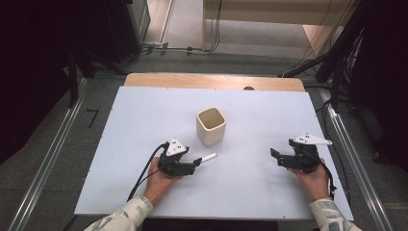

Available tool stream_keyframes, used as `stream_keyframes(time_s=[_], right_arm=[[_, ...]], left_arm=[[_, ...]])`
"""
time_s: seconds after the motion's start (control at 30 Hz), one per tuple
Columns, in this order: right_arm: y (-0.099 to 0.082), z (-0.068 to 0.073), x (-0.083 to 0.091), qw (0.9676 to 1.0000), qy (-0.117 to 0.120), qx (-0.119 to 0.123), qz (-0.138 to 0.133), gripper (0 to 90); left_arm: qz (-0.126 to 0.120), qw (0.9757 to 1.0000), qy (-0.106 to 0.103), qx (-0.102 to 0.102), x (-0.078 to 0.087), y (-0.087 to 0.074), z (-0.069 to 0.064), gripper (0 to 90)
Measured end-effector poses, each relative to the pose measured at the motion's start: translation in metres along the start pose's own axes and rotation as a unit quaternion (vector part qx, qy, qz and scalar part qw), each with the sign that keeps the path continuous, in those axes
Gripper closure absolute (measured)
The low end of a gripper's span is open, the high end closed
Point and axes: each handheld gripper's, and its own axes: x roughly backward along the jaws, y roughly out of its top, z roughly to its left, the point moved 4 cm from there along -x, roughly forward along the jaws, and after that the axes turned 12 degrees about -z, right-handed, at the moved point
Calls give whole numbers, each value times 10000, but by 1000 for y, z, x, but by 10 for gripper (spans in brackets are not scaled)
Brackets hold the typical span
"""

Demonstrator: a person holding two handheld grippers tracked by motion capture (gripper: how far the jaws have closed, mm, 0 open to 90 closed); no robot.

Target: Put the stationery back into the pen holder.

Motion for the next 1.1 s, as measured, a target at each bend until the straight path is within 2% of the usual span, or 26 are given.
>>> stream_keyframes(time_s=[0.17,0.33,0.53,0.63,0.8,1.1], right_arm=[[0,0,0,10000,6,15,-10,139],[0,0,0,10000,5,13,5,139],[-1,0,-1,10000,13,2,19,140],[-1,1,-1,10000,11,8,35,141],[-1,1,-1,10000,19,7,44,142],[-1,1,-1,10000,6,0,41,141]], left_arm=[[5,10000,-18,-93,-2,0,-4,349],[96,9996,-218,-120,-5,0,-7,476],[202,9991,-309,-187,-8,0,-9,536],[251,9989,-346,-187,-9,0,-10,603],[413,9977,-462,-287,-13,0,-12,647],[458,9978,-378,-278,-16,0,-12,735]])
